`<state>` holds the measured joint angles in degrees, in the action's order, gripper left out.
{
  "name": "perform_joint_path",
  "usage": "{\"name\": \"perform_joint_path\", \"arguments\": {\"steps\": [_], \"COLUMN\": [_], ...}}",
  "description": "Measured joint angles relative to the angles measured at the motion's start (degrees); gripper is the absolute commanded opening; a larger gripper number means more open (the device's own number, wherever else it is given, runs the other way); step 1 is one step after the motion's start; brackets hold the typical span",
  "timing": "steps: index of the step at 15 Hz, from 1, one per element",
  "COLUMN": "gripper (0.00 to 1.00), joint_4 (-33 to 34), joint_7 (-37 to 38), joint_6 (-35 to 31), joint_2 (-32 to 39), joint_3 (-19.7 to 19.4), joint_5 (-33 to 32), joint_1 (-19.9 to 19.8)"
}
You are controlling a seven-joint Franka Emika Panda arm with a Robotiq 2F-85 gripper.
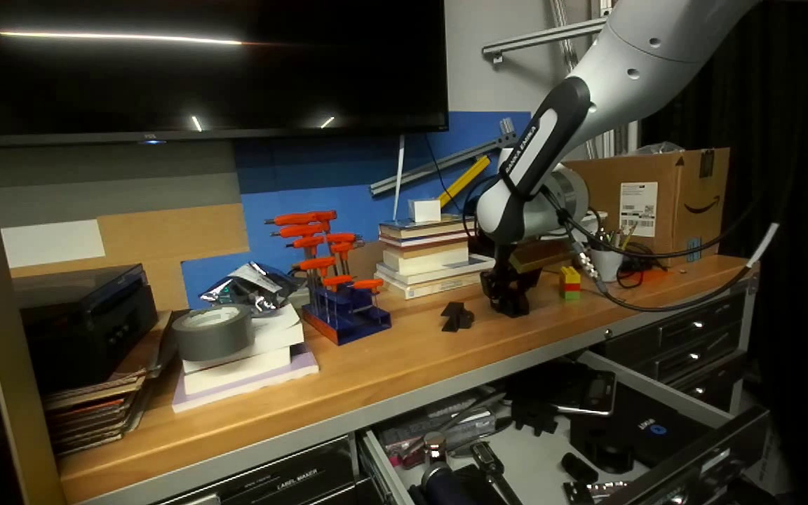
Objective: Put the three black objects in the open drawer then close the drawer
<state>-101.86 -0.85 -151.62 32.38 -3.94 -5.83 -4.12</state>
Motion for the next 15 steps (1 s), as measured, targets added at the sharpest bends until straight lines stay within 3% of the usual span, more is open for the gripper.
{"name": "perform_joint_path", "arguments": {"steps": [7,15], "gripper": [0.26,0.26], "joint_4": [-1.8,-24.1], "joint_7": [0.2,4.9], "joint_6": [2.7,3.7], "joint_2": [-1.9,-17.8], "joint_3": [0.0,0.4], "joint_5": [-0.1,-1.9], "joint_1": [1.4,7.3]}}
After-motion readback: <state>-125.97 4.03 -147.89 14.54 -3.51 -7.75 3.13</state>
